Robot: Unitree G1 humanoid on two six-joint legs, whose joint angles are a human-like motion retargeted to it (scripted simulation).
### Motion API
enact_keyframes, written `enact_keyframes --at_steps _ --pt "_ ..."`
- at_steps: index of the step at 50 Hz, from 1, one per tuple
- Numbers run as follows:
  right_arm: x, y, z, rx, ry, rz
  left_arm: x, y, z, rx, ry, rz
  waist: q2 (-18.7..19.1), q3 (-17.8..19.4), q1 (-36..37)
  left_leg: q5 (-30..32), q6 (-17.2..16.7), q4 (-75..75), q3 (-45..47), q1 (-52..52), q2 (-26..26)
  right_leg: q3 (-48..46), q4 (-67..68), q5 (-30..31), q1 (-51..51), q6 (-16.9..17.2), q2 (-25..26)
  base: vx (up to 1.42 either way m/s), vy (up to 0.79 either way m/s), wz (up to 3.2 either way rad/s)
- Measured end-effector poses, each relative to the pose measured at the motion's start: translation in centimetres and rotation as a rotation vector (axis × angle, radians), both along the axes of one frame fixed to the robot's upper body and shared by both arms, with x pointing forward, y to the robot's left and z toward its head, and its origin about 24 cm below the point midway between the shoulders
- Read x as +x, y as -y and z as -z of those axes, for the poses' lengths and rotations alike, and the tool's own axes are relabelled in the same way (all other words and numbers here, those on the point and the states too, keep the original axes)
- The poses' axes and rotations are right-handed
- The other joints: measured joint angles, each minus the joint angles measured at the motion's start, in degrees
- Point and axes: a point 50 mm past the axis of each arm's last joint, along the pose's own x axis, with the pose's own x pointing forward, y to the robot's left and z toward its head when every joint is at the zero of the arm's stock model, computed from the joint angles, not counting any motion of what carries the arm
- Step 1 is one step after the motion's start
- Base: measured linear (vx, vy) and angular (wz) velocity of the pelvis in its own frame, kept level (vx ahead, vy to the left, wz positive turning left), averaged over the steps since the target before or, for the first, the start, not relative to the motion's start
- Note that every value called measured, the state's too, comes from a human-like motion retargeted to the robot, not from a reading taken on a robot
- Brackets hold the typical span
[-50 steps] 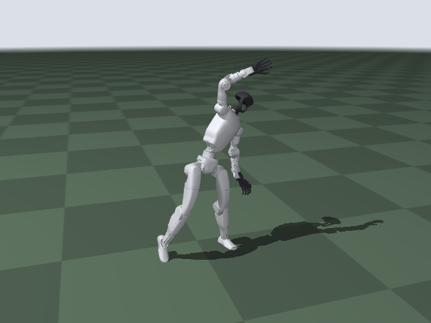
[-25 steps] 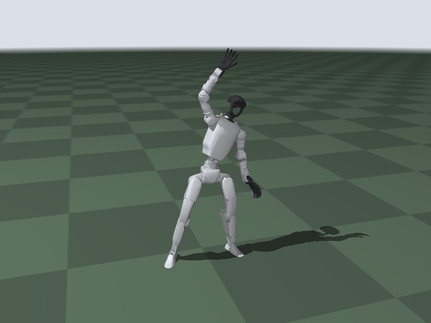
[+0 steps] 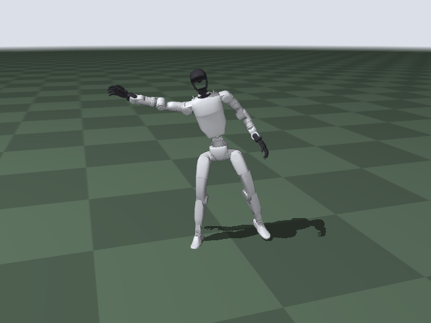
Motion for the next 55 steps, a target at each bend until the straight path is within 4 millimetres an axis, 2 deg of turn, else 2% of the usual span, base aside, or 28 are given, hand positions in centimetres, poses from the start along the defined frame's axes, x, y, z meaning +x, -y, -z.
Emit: enact_keyframes --at_steps 5,7,12,15,17,21,25,30,35,42,46,50,55 --pt "-2.0 2.6 4.5 0.146 -0.003 0.067 -0.7 1.0 0.6 -0.003 -0.054 0.060 3.48 0.23 0.03 5.38 0.00 -3.35 -6.17 -1.49 -5.41 1.90 -0.69 1.09 -2.33 0.00 -3.72 -0.01 0.05 -0.07" --pt "-2.9 3.3 5.9 0.199 0.004 0.081 -1.7 1.1 0.7 0.000 -0.078 0.059 4.34 -2.90 -0.50 8.00 0.00 -5.52 -8.62 -4.87 -6.52 1.57 -0.09 1.23 -6.20 0.00 -4.46 0.00 0.01 0.36" --pt "-4.6 4.2 8.2 0.281 0.035 0.111 -1.3 2.0 1.1 -0.028 -0.081 0.069 6.68 -3.02 0.61 9.53 0.00 -6.54 -10.14 -5.17 -7.28 2.51 -0.07 1.38 -7.62 0.00 -4.99 0.00 0.00 0.00" --pt "-5.1 4.4 9.0 0.310 0.032 0.123 -0.8 2.4 1.2 -0.040 -0.076 0.079 7.25 -2.84 1.04 9.30 0.00 -6.28 -10.08 -4.88 -6.98 2.71 -0.10 1.27 -7.64 0.00 -4.84 0.00 0.01 -0.11" --pt "-5.1 4.4 9.0 0.304 0.025 0.132 0.5 3.3 1.3 -0.063 -0.055 0.107 8.02 -0.35 2.43 7.25 0.00 -4.92 -8.52 -2.04 -6.53 3.54 -0.76 1.41 -5.02 0.00 -4.46 0.00 0.04 -0.43" --pt "-4.9 4.5 9.0 0.304 0.003 0.130 1.0 3.0 1.1 -0.057 -0.037 0.112 7.05 -1.44 2.34 3.83 0.00 -5.16 -6.60 -2.31 -4.99 2.38 -0.36 1.11 -5.43 0.00 -3.33 0.00 0.00 0.00" --pt "-4.5 4.2 8.4 0.270 0.000 0.134 2.0 2.7 0.8 -0.046 -0.005 0.105 5.87 -0.52 2.50 -2.58 0.00 -5.02 -3.19 -0.52 -2.70 0.51 -0.40 0.79 -3.06 0.00 -1.53 0.00 0.07 0.17" --pt "-3.5 3.7 7.0 0.215 -0.016 0.120 2.4 1.5 0.4 -0.010 0.011 0.079 3.52 -0.65 2.90 -11.97 0.04 -5.11 3.38 2.32 1.62 -3.14 0.45 -0.53 0.12 0.00 1.48 0.04 0.11 0.38" --pt "-1.7 2.8 4.9 0.140 -0.065 0.082 2.9 0.2 -0.1 0.027 0.017 0.056 -0.86 -0.98 3.42 -20.08 2.13 -7.27 8.29 3.89 2.99 -7.64 2.84 -0.72 1.31 0.00 2.28 -0.03 0.23 0.72" --pt "3.2 -0.2 0.5 -0.044 -0.147 -0.002 2.9 -3.1 -1.4 0.158 0.041 -0.011 -9.77 -0.79 3.79 -23.49 0.92 -11.23 3.93 4.78 2.45 -11.75 7.78 4.23 1.99 0.00 0.79 -0.02 0.33 0.73" --pt "6.3 -3.4 -2.7 -0.213 -0.132 -0.064 2.4 -5.9 -2.7 0.260 0.054 -0.058 -15.12 -1.07 2.76 -23.93 0.31 -11.81 -0.28 4.45 2.14 -12.13 11.30 9.92 2.20 0.00 -0.43 0.02 0.35 0.88" --pt "8.5 -8.4 -6.9 -0.428 -0.111 -0.153 2.5 -8.2 -4.0 0.351 0.081 -0.134 -19.09 -1.09 1.79 -24.31 0.52 -12.11 -5.02 3.85 2.69 -9.36 15.06 15.32 1.94 0.00 -0.01 0.05 0.26 1.02" --pt "9.1 -14.1 -9.9 -0.717 -0.176 -0.183 5.8 -11.1 -6.8 0.485 0.195 -0.216 -24.83 0.98 4.01 -24.06 0.30 -12.96 -10.73 3.48 5.48 -1.50 17.50 21.43 1.87 0.00 4.61 0.07 0.08 0.94"
